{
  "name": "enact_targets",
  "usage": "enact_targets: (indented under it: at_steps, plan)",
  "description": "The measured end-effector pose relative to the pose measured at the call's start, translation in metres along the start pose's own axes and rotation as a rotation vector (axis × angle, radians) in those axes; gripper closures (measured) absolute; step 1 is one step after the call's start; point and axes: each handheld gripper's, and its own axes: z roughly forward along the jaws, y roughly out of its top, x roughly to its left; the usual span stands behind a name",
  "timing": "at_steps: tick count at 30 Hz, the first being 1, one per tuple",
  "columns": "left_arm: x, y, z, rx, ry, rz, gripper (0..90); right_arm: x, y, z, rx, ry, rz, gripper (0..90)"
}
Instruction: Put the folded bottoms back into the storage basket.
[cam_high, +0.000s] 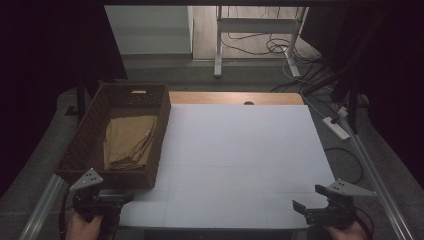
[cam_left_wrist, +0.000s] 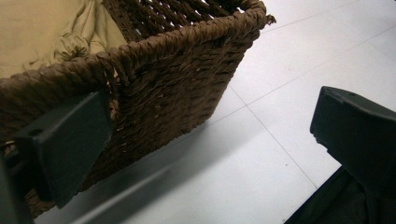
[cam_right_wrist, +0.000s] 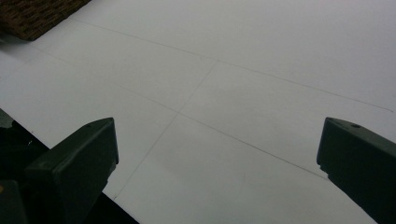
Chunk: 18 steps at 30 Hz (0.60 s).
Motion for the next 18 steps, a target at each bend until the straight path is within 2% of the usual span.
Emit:
enact_targets:
  at_steps: [18]
  plan:
    - [0.0001, 0.0004, 0.0003, 0.000, 0.000, 0.000, 0.0, 0.0015, -0.0041, -0.0044, 0.021, -0.039, -0.007, 0.0]
